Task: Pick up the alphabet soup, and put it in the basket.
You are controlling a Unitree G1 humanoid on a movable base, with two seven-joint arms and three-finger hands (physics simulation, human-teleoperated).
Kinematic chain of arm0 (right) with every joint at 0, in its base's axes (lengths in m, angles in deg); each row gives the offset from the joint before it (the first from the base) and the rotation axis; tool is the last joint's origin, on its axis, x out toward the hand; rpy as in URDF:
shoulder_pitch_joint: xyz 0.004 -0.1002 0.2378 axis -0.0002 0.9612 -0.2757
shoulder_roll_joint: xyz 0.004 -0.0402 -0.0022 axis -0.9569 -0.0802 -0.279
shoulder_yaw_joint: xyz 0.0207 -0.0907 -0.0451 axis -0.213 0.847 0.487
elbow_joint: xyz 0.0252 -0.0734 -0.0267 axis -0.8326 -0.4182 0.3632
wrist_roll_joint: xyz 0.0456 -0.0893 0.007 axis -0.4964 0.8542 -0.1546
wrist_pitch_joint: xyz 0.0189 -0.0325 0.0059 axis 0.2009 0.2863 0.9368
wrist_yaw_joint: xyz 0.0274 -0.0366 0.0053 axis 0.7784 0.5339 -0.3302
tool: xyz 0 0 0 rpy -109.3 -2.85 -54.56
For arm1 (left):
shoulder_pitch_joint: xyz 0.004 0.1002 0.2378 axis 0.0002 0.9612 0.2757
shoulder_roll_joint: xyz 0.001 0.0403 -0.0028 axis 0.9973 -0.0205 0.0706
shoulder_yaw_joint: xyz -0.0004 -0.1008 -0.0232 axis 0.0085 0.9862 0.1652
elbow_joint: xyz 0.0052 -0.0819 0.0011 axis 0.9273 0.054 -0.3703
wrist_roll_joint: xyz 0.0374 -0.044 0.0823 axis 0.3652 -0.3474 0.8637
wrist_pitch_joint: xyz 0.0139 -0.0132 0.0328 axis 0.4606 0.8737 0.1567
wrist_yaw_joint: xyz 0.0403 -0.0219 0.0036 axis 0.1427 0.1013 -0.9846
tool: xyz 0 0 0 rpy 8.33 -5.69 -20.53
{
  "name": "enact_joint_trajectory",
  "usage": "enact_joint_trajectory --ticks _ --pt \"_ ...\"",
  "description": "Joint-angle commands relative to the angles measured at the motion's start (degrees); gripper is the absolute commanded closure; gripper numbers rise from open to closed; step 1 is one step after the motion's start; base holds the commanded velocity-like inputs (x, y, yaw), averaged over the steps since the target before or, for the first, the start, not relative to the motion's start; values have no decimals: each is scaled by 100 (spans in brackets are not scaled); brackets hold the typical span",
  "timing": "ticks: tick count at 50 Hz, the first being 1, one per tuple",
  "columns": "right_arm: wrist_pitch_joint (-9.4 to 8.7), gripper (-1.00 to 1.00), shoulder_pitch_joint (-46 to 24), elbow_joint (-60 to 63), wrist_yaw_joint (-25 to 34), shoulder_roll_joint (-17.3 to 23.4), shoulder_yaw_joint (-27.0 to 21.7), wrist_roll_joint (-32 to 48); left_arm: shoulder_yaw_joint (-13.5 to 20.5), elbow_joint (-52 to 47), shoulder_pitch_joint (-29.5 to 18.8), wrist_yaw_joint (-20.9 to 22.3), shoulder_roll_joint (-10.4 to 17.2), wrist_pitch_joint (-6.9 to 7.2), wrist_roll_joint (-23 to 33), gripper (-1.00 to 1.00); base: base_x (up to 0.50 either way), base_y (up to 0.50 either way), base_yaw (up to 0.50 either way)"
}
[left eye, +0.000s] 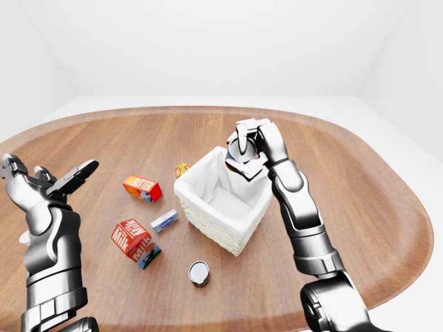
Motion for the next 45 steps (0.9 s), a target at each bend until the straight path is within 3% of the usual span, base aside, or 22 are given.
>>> enact_joint_trajectory --ticks 1,45 --pt "0 100 89 -192 139 -74 41 -87 -9 -6 2 13 -8 0 21 -100 0 0 0" --pt "0 100 -337 -2422 80 -217 -76 -210 29 -94 33 4 -5 0 19 -100 0 0 0"
